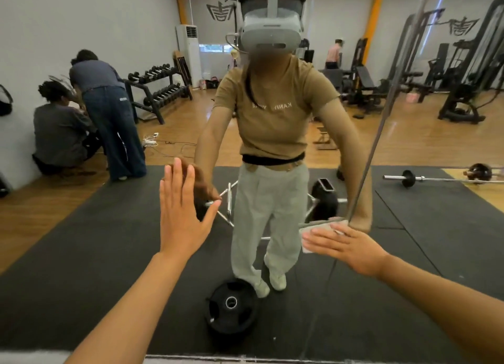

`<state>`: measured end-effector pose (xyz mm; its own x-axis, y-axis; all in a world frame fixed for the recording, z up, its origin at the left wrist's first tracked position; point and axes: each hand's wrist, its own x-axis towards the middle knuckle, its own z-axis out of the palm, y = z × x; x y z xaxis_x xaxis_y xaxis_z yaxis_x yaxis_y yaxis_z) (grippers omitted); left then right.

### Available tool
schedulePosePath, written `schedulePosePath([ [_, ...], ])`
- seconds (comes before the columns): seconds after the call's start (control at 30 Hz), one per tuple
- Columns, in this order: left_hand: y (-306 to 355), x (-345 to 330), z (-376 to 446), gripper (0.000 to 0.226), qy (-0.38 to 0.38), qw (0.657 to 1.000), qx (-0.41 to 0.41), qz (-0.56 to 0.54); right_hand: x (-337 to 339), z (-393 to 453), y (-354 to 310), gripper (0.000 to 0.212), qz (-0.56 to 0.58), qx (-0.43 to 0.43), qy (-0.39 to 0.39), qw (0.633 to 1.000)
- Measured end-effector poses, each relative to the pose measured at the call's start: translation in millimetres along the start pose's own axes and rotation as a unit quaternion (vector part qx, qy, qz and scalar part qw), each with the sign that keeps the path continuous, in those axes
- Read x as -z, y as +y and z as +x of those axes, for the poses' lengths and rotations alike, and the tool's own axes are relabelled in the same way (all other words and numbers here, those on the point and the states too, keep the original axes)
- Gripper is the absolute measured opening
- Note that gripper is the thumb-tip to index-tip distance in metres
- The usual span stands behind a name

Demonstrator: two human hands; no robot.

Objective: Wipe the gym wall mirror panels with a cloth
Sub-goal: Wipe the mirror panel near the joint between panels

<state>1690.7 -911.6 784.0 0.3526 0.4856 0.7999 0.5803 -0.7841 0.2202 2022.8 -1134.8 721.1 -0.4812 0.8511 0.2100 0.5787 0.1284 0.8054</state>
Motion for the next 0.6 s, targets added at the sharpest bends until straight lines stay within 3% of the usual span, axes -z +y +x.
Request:
schedulePosePath([
  [0.07, -0.4, -2.3, -1.1, 0.086, 0.001, 1.0, 0.002, -0.004, 6.1, 4.2, 8.2, 0.078, 0.013, 0.002, -0.006, 1.0],
  [0.17, 1.5, -5.2, -2.3, 0.087, 0.009, 1.0, 0.009, -0.002, 26.1, 23.6, 22.4, 0.084, 0.056, -0.111, 0.079, 0.989],
  [0.27, 10.6, -11.4, -14.0, 0.082, 0.039, 0.998, 0.041, 0.012, 51.9, 56.4, 46.5, 0.079, 0.102, -0.253, 0.194, 0.942],
  [0.33, 21.7, -17.7, -32.1, 0.08, 0.046, 0.997, 0.061, 0.007, 59.1, 73.7, 52.2, 0.076, 0.114, -0.296, 0.242, 0.917],
  [0.47, 30.3, -38.1, -82.7, 0.077, 0.0, 0.999, 0.042, 0.004, 39.1, 75.0, 25.6, 0.076, 0.124, -0.322, 0.266, 0.9],
  [0.6, 11.3, -68.5, -114.2, 0.075, -0.02, 0.999, 0.041, 0.016, 2.2, 58.0, -23.1, 0.073, 0.101, -0.278, 0.231, 0.927],
])
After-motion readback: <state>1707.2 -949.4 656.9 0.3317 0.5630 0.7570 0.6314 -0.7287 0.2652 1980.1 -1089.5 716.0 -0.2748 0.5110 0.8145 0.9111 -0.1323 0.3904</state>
